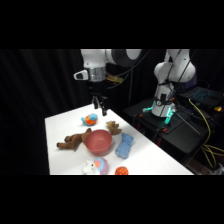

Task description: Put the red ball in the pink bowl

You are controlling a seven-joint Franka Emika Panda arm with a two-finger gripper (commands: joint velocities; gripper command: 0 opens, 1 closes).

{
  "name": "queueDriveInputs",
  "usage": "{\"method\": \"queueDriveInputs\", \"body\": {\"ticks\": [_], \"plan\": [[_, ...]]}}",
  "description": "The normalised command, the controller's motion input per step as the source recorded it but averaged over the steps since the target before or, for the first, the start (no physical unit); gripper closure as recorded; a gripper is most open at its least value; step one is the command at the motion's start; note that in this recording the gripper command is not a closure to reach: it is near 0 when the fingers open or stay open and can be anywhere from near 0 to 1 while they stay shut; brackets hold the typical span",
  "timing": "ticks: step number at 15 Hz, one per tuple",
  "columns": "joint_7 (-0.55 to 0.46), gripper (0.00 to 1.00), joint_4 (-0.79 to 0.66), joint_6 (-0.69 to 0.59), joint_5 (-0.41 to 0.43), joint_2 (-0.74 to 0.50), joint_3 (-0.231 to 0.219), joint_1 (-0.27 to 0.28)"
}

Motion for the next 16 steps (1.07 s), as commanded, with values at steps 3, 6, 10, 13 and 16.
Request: {"method": "queueDriveInputs", "body": {"ticks": [3,6,10,13,16], "plan": [[0.01,0.0,0.03,-0.01,0.031,0.02,-0.014,0.005],[0.04,0.0,0.04,0.05,0.07,0.06,0.02,0.037],[0.13,0.0,0.04,0.13,0.119,0.12,0.089,0.117],[0.15,0.0,0.11,0.16,0.165,0.2,0.142,0.172],[0.09,0.0,0.15,0.13,0.119,0.23,0.126,0.159]]}}
